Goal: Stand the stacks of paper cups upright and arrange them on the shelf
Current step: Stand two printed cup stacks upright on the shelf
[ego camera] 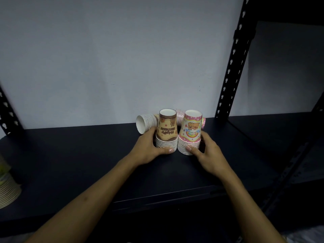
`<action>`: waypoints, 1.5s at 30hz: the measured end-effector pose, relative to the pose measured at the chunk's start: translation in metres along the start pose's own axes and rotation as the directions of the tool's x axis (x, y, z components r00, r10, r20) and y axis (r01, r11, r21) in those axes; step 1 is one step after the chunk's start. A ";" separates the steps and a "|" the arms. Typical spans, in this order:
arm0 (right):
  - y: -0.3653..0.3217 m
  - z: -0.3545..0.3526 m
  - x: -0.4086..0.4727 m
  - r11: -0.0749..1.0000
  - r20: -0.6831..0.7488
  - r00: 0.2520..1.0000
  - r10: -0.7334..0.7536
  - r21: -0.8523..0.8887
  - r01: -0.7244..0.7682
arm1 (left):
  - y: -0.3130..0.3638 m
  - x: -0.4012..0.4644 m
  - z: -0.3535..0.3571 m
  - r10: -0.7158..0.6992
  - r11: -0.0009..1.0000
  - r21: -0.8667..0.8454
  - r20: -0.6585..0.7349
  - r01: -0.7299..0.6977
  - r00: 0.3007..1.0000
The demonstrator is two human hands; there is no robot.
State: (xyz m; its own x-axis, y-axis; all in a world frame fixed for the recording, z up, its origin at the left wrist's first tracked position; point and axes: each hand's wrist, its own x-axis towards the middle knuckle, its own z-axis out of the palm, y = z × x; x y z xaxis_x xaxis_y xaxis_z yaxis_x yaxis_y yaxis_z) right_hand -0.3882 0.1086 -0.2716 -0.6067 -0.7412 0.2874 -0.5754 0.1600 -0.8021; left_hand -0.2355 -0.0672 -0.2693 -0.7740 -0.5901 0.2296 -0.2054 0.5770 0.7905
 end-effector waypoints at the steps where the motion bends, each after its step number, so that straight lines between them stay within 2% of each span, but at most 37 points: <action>1: 0.000 0.000 -0.002 1.000 -0.003 1.000 -0.002 -0.011 0.002 | 0.001 0.000 0.001 0.000 1.000 0.006 -0.002 0.000 1.000; 6: 0.007 -0.011 -0.007 0.999 -0.033 0.999 0.019 -0.035 -0.020 | 0.005 0.003 0.018 0.016 1.000 0.020 -0.010 -0.016 1.000; 12: 0.022 -0.058 -0.018 0.992 0.008 0.997 0.082 -0.097 -0.081 | 0.030 0.014 0.061 0.062 0.993 0.101 0.018 -0.064 0.998; 20: 0.059 -0.100 -0.015 0.978 -0.172 0.973 0.156 -0.113 -0.177 | 0.069 0.047 0.125 0.022 0.994 0.107 0.072 -0.030 0.997; 26: 0.070 -0.101 -0.003 0.977 -0.202 0.961 0.191 -0.056 -0.206 | 0.068 0.064 0.138 0.013 0.997 0.074 0.085 -0.019 0.996; 31: 0.066 -0.091 -0.003 0.962 -0.252 0.950 0.183 -0.154 -0.226 | 0.066 0.064 0.137 0.029 0.993 0.109 0.077 -0.037 0.997; 36: 0.053 -0.084 -0.010 0.904 -0.256 0.941 0.220 -0.310 -0.295 | 0.070 0.054 0.133 0.028 0.980 0.196 0.100 -0.047 0.995; 39: 0.048 -0.081 -0.014 0.863 -0.288 0.931 0.223 -0.387 -0.326 | 0.072 0.047 0.125 -0.045 0.973 0.229 0.090 0.024 0.995; 41: 0.044 -0.077 -0.018 0.809 -0.312 0.920 0.238 -0.461 -0.366 | 0.073 0.037 0.119 -0.087 0.948 0.313 0.099 0.052 0.991; 45: 0.041 -0.062 -0.033 0.653 -0.369 0.872 0.321 -0.581 -0.486 | 0.070 0.006 0.116 -0.027 0.881 0.473 0.095 -0.022 0.995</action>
State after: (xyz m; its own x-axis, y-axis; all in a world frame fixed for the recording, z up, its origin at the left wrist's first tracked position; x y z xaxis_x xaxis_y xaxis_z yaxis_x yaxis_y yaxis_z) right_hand -0.4261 0.1802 -0.2811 -0.9162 -0.3548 0.1862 -0.3996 0.8433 -0.3594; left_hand -0.3240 0.0349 -0.2784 -0.8219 -0.5487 0.1531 -0.4472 0.7880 0.4231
